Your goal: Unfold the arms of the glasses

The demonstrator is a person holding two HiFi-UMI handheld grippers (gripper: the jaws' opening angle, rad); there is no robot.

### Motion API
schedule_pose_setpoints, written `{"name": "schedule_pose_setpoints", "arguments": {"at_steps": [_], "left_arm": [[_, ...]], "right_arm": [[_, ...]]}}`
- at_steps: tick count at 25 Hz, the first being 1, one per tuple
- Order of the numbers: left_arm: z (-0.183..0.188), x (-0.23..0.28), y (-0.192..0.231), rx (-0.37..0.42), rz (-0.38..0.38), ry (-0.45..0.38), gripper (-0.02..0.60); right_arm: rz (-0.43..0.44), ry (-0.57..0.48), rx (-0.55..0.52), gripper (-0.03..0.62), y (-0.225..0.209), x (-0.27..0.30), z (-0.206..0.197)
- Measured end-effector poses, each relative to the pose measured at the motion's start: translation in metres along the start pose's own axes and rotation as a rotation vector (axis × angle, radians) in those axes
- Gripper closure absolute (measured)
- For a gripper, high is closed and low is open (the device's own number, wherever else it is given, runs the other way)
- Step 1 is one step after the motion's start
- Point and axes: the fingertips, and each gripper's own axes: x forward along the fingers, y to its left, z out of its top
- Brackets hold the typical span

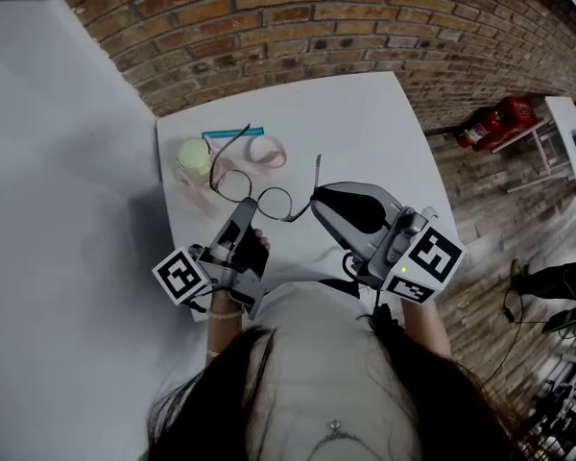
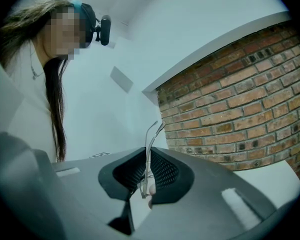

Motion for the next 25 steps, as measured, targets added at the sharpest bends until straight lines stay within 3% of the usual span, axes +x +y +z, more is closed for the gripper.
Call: {"name": "schedule_pose_setpoints", "arguments": {"at_steps": [11,25], "left_arm": [[0.006,-0.003,0.002,0.005,0.009,-0.021,0.558],[0.001,-0.001,-0.008,-0.026,-0.03,-0.012,0.558]], "right_arm": [[-0.021,-0.021,0.007,0.553,-0.006,-0.004,0.002],[-0.199,0.054,-0.013,0.588,-0.045,-0.013,-0.027]]}}
